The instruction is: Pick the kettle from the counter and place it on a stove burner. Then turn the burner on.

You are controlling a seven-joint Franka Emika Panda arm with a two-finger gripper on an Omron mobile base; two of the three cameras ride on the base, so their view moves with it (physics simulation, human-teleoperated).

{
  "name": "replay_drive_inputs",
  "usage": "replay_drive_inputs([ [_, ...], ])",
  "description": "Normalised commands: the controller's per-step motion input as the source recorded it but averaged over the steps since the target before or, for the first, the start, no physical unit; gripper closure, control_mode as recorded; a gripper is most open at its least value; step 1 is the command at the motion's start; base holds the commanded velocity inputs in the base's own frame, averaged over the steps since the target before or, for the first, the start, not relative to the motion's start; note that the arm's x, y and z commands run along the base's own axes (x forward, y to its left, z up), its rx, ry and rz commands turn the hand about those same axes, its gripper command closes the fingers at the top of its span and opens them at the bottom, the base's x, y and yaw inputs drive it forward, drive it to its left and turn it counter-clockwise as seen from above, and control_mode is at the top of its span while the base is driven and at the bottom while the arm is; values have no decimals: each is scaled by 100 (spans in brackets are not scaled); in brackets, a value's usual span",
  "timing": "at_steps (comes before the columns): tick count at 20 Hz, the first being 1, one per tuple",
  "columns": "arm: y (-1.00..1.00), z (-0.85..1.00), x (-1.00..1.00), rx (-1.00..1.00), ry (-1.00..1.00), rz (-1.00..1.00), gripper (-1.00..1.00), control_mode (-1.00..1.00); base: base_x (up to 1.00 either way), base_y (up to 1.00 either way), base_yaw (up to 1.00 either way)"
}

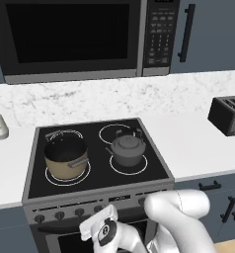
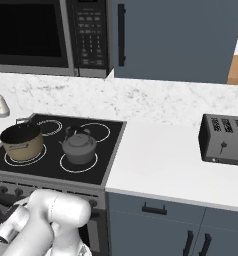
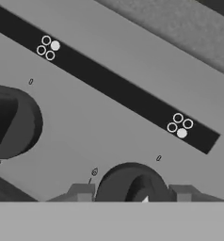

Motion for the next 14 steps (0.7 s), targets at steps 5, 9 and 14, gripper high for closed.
replay_drive_inputs([
  [5,58,23,-8,-63,-11,31,100,-100,0,0,0],
  [9,69,28,-13,-72,-14,26,100,-100,0,0,0],
  [14,73,16,-24,-75,-27,20,100,-100,0,0,0],
])
